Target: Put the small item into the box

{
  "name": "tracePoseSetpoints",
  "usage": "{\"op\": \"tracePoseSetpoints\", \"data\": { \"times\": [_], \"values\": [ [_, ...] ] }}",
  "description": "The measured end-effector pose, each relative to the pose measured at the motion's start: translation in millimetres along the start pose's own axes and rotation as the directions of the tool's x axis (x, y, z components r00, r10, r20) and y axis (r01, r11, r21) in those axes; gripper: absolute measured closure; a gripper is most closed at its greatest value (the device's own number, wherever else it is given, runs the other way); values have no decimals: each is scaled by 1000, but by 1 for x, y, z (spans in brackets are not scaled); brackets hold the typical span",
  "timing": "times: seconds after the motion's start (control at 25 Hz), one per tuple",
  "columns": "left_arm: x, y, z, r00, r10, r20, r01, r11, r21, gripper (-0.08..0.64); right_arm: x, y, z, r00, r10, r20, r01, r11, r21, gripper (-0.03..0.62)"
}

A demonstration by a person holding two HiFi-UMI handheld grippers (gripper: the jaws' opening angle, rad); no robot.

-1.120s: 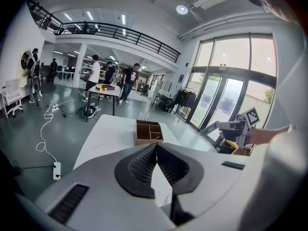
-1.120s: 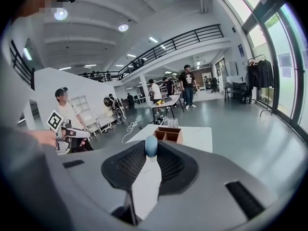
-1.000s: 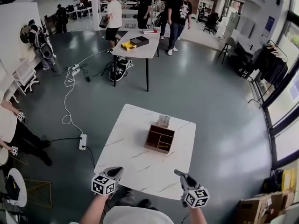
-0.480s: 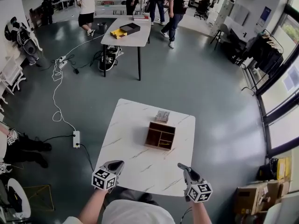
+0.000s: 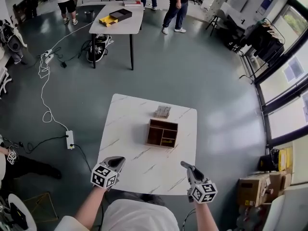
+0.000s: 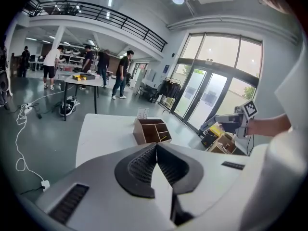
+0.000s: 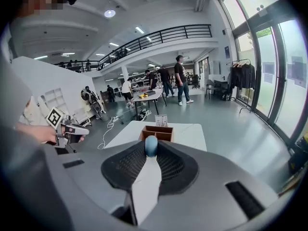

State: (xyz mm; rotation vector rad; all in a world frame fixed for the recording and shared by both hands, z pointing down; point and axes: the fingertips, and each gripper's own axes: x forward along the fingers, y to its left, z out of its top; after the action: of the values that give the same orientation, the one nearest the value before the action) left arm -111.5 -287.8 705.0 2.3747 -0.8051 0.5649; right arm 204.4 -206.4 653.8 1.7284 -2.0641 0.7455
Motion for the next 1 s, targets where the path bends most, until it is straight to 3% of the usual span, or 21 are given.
{"op": "tracePoseSetpoints", "data": {
  "times": [0.52,1.0],
  "values": [
    [32,-6,-2,998,-54,-16,54,998,-10,545,35,2,-4,999,-2,-46,2,1000,-4,512],
    [59,-16,1,1000,14,-10,-14,997,-71,545,110,-27,-12,989,83,-121,-89,995,-42,512]
  ]
}}
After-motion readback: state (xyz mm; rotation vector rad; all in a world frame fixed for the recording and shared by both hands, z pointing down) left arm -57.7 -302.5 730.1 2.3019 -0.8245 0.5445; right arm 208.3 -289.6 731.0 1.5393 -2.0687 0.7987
